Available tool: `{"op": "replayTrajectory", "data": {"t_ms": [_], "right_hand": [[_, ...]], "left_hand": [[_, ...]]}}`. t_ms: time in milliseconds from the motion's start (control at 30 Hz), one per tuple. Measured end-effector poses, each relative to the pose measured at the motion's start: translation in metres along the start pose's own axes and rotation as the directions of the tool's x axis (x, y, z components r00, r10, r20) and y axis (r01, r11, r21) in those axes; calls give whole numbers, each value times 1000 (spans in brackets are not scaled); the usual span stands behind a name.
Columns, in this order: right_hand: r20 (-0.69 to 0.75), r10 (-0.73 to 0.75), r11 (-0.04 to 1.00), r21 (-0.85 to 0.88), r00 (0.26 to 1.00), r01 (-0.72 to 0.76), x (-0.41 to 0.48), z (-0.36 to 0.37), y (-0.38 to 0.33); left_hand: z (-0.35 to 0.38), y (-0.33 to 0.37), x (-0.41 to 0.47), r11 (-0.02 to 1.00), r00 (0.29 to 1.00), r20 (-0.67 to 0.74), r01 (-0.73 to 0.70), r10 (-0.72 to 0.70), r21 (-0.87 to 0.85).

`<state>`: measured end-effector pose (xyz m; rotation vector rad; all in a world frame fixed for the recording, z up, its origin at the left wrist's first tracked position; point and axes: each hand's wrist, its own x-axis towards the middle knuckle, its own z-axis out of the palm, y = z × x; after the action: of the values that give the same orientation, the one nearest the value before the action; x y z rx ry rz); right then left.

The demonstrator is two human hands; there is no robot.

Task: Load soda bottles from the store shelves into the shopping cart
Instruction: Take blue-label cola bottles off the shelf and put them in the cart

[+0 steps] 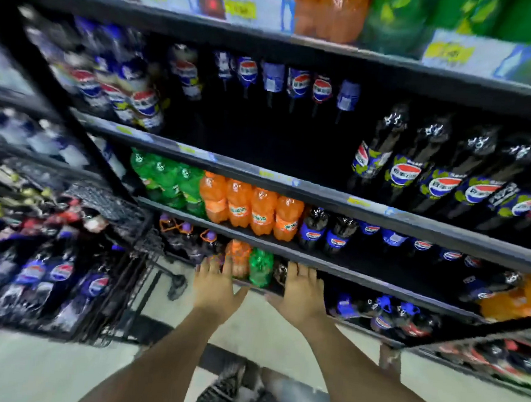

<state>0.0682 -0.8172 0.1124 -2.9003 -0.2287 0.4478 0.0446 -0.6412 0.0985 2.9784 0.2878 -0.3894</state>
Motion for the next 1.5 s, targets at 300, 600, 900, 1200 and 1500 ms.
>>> {"op": "replayTrajectory", "data": {"t_ms": [300, 600, 900, 1200, 1500], "right_hand": [[113, -318, 948, 18, 941, 319, -11, -3, -151], [216, -511, 856, 37, 832, 516, -11, 41, -307], [333, -343, 938, 79, 878, 337, 63, 115, -461], [488, 105, 882, 357, 867, -308, 116, 169, -547], [596, 391, 644, 367, 701, -671, 137, 214, -564]], "left_hand": [[-29, -110, -81, 924, 922, -68, 376, -381, -74], [-31, -270, -128, 767, 765, -92, 620, -638, -168], [-26, -452, -48, 808, 822, 22, 564, -569, -170], [5, -561, 45, 825, 816, 400, 524, -417, -209], [68, -585, 95, 565, 716, 623, 669, -315, -483]]}}
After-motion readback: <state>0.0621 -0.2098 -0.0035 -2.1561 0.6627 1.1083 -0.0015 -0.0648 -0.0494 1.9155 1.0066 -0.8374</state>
